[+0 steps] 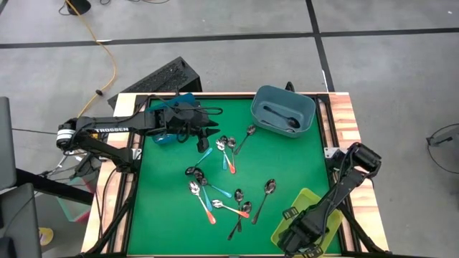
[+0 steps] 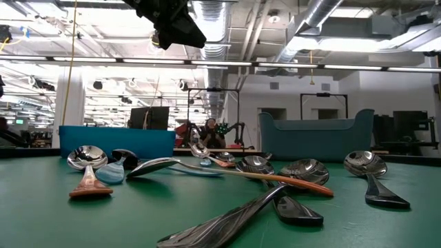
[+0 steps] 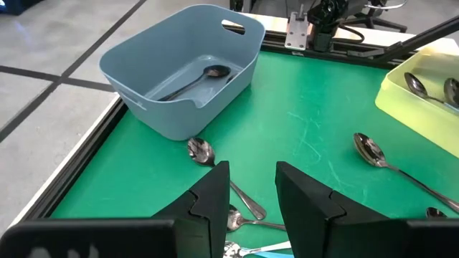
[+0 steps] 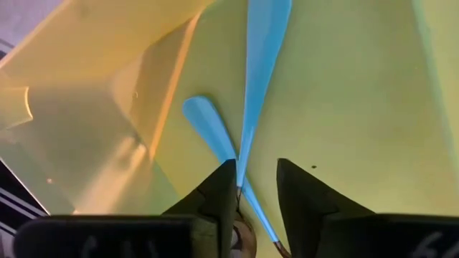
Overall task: Sort silverware by color (type)
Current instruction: Put the orange spoon into the dark blue bin
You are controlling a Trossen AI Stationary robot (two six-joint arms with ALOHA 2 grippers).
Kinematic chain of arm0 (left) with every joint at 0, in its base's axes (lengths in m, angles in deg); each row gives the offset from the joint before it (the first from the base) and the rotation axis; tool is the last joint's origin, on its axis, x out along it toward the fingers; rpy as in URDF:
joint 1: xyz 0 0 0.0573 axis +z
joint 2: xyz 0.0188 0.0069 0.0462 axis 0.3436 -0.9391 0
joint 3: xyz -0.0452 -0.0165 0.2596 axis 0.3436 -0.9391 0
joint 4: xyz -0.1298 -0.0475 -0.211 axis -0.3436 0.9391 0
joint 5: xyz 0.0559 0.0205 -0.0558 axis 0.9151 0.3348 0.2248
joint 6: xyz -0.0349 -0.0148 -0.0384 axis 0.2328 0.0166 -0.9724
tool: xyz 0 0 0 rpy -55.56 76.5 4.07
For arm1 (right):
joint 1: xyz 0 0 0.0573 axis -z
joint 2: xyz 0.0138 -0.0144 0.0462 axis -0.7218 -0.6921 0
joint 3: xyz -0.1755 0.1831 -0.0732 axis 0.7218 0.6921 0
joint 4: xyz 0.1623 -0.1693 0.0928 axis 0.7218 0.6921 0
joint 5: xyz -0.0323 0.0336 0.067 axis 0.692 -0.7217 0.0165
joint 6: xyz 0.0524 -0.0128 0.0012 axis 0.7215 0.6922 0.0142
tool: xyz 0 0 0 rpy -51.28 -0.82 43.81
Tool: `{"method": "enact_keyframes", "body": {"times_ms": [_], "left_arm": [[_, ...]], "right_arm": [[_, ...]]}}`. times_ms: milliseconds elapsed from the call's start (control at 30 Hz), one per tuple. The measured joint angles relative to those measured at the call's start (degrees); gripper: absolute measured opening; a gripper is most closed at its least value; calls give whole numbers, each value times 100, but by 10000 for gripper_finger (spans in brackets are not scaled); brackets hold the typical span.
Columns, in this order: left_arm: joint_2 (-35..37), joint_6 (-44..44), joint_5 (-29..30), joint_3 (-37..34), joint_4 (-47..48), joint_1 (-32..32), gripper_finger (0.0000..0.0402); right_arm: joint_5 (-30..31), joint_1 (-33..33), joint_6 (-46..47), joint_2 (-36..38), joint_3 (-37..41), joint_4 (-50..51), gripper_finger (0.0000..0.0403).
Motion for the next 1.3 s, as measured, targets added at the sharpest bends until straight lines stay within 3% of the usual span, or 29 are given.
{"method": "enact_keyframes", "body": {"times_ms": [567,767,967,1300], "left_arm": [[22,-453,-930,0,-5,0,99],[291,-448,-1373,-2,7,-4,99],[756,-298,-1405,-1,84,-2,99],[1284,-226,-1879,2,910,-11,99]], "right_arm": [[12,144,104,120,-2,67,127],[484,157,152,514,-2,84,127],[1056,356,396,1071,-7,328,127],[2080,1172,554,2058,-7,1013,127]]}}
